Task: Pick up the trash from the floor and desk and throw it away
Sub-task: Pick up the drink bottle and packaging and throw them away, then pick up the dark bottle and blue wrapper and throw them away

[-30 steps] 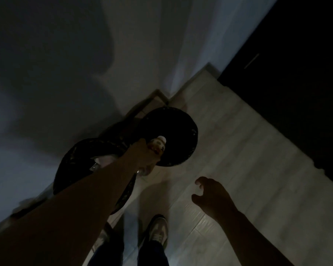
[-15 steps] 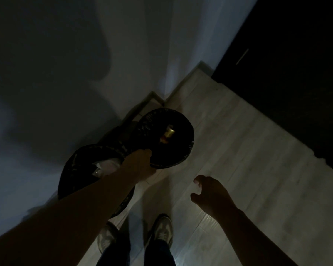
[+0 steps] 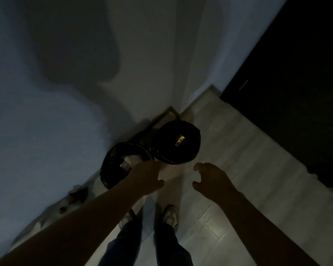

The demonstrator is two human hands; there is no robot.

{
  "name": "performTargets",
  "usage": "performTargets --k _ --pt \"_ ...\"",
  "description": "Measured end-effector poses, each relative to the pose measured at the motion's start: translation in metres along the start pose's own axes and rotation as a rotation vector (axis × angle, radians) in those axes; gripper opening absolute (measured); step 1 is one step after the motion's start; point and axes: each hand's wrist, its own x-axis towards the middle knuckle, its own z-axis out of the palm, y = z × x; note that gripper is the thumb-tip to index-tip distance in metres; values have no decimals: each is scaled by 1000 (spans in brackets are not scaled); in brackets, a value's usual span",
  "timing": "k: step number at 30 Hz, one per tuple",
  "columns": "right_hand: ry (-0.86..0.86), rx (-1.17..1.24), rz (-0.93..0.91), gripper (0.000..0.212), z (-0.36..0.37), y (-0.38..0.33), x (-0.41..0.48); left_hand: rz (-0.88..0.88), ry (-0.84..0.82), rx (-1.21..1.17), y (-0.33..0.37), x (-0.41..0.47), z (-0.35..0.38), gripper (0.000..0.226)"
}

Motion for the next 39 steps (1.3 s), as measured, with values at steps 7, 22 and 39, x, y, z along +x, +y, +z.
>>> performTargets --k 7,22,39 --pt "33 -91 -210 51 -53 -63 -73 13 245 -148 21 -129 -45 34" --pt "-127 -300 -630 48 -30 -275 -197 -520 575 -387 -53 -401 1 53" --pt "-360 -676 -1395 41 218 -533 -493 -1318 995 -802 -62 -786 245 47"
